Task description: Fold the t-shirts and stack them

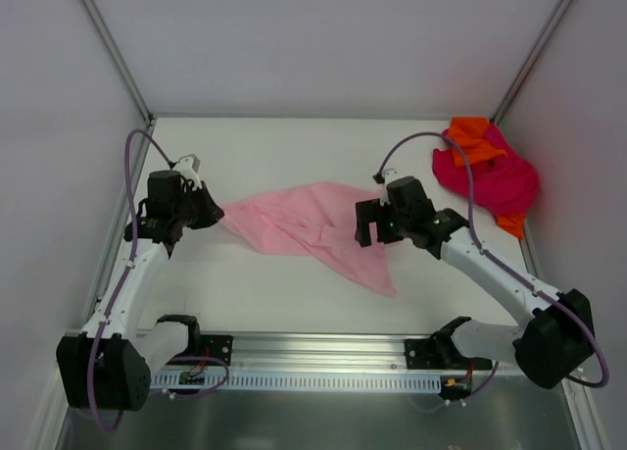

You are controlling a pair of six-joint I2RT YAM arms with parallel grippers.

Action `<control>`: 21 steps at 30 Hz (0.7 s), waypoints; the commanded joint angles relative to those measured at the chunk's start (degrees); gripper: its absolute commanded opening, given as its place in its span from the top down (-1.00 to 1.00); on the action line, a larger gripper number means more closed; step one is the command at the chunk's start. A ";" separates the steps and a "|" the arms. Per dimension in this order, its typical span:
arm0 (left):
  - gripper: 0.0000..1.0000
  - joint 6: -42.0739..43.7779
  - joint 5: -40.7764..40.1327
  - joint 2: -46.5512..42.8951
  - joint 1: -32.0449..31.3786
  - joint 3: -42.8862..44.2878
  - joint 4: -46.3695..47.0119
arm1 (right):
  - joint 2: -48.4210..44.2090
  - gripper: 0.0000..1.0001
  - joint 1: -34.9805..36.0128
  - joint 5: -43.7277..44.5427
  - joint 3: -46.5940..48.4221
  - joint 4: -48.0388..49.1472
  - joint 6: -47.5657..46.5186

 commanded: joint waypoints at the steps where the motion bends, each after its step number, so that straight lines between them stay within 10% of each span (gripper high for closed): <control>1: 0.99 1.38 0.95 -1.46 0.53 -1.00 0.19 | 2.18 -0.99 -2.85 4.67 9.39 -0.91 -2.03; 7: 0.98 1.21 -0.37 -0.93 0.53 -1.00 -0.34 | 14.06 -0.97 -9.01 2.91 19.78 -7.33 -0.73; 21: 0.97 1.47 -0.81 0.92 0.53 -0.91 -0.52 | 10.44 -0.66 -8.13 -6.41 3.61 -4.00 6.21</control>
